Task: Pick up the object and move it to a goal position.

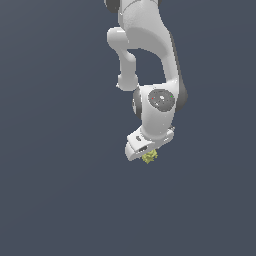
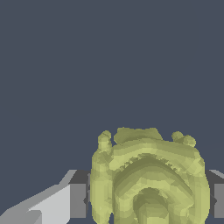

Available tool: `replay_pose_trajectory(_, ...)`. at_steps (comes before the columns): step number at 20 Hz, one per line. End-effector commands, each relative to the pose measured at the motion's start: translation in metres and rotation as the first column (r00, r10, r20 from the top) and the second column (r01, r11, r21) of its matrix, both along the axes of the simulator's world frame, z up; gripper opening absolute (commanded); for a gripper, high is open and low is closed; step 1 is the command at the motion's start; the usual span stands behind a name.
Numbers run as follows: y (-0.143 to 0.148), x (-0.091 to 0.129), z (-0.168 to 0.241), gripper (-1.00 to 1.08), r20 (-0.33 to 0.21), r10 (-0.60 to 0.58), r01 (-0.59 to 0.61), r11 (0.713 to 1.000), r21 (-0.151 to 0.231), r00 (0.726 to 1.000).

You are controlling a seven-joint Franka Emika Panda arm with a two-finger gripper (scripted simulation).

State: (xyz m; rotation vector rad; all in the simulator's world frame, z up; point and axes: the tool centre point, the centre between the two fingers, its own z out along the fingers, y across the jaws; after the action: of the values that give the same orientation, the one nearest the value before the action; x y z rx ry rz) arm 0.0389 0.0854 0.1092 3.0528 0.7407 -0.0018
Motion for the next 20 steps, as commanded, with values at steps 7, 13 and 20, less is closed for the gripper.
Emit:
replay_pose_trajectory(7, 0.033, -0.005, 0.095, -1.00, 0.001, 0.001, -0.001, 1.000, 0.000, 1.000)
replay_pose_trajectory(13, 0.057, -0.008, 0.164, -1.00, 0.001, 0.001, -0.001, 1.000, 0.000, 1.000)
replay_pose_trajectory(20, 0.084, -0.010, 0.241, -1.00, 0.001, 0.001, -0.001, 1.000, 0.000, 1.000)
